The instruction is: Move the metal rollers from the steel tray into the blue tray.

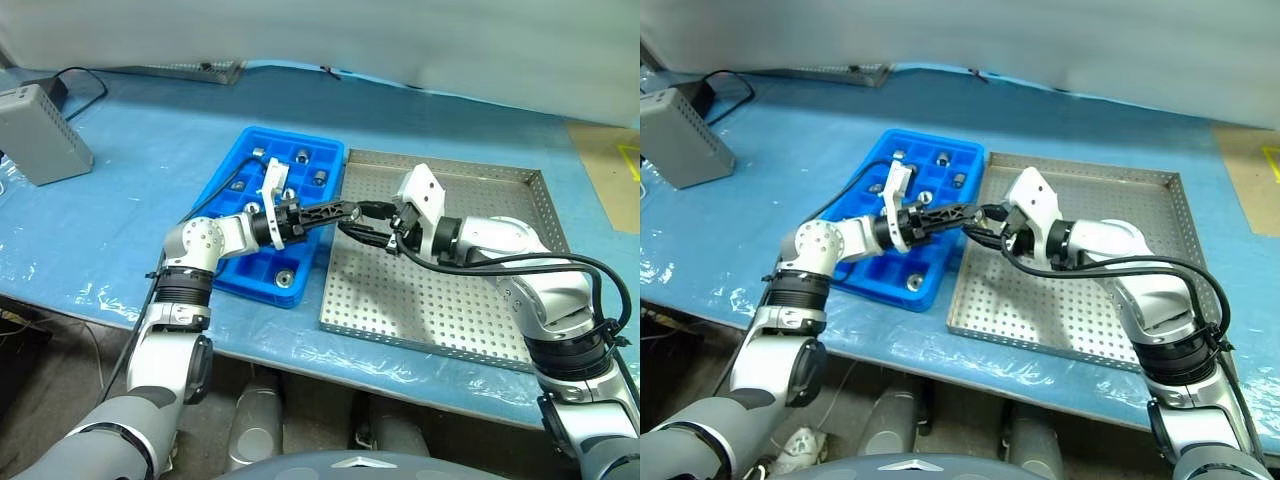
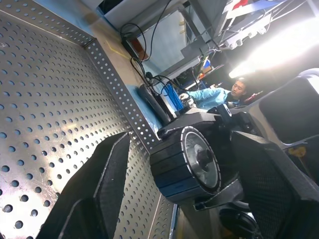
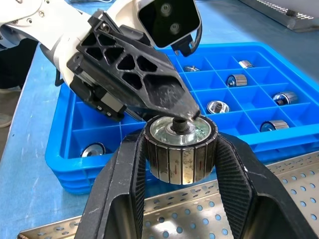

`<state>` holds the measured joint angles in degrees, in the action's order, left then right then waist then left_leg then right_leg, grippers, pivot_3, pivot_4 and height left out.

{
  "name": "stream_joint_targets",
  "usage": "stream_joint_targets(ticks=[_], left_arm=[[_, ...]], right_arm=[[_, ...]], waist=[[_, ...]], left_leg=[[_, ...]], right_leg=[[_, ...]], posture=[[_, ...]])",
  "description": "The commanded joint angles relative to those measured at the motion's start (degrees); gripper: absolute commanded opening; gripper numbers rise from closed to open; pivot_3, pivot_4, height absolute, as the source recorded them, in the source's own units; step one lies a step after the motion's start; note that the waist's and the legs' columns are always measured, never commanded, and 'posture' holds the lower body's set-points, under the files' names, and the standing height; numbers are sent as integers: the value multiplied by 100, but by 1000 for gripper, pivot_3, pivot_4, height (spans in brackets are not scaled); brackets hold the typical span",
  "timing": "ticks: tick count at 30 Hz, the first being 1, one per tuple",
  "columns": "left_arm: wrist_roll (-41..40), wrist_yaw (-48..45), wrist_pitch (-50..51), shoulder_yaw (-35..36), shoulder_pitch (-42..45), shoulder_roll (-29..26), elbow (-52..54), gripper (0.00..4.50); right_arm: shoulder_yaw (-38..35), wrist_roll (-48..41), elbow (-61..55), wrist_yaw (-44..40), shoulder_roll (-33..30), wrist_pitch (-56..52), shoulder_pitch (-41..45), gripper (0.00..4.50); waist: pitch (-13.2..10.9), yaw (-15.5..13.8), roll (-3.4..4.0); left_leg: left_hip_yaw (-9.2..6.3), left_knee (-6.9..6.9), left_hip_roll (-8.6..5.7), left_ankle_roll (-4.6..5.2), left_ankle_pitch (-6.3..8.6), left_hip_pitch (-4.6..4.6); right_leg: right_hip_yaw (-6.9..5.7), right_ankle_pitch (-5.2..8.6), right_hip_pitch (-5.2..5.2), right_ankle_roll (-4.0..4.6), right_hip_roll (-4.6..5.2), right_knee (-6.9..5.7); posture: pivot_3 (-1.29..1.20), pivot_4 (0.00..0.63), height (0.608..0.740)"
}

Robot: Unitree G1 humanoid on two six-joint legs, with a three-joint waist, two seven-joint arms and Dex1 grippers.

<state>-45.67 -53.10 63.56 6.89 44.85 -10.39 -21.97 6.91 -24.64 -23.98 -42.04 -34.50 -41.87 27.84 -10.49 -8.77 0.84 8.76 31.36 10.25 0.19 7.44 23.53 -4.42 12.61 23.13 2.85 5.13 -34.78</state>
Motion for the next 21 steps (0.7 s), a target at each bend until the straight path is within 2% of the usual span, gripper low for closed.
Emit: stream_joint_targets(ticks=[1, 6, 12, 16, 18, 21], left_arm=[[52, 99, 12, -87, 100, 77, -12, 3409], [124, 253, -133, 11, 162, 151, -157, 3409], [157, 243, -191, -30, 150, 130, -122, 1587], [116, 247, -189, -3, 147, 156, -89, 1587], [76, 274, -209, 55, 159, 187, -73, 1377], [100, 360, -293, 126, 213, 231, -149, 1376]], right_arm=[[-115, -11, -112, 40, 39, 95, 117, 1619], [-102, 22, -93, 62, 48, 106, 103, 1619], [-107, 45, -94, 80, 74, 98, 80, 1619], [-105, 78, -81, 80, 103, 106, 84, 1619], [-109, 92, -67, 81, 121, 113, 99, 1619], [-176, 21, -50, 115, 226, 104, 147, 1619]], waist=[[0, 0, 0], [0, 0, 0], [0, 1, 0], [0, 1, 0], [0, 1, 0], [0, 2, 0]], left_leg=[[0, 0, 0, 0, 0, 0], [0, 1, 0, 0, 0, 0], [0, 0, 0, 0, 0, 0], [0, 0, 0, 0, 0, 0], [0, 0, 0, 0, 0, 0], [0, 1, 0, 0, 0, 0]], right_leg=[[0, 0, 0, 0, 0, 0], [0, 0, 0, 0, 0, 0], [0, 0, 0, 0, 0, 0], [0, 0, 0, 0, 0, 0], [0, 0, 0, 0, 0, 0], [0, 0, 0, 0, 0, 0]], posture=[[114, 150, 740], [113, 150, 740], [113, 150, 740], [114, 150, 740], [115, 150, 740], [116, 150, 740]])
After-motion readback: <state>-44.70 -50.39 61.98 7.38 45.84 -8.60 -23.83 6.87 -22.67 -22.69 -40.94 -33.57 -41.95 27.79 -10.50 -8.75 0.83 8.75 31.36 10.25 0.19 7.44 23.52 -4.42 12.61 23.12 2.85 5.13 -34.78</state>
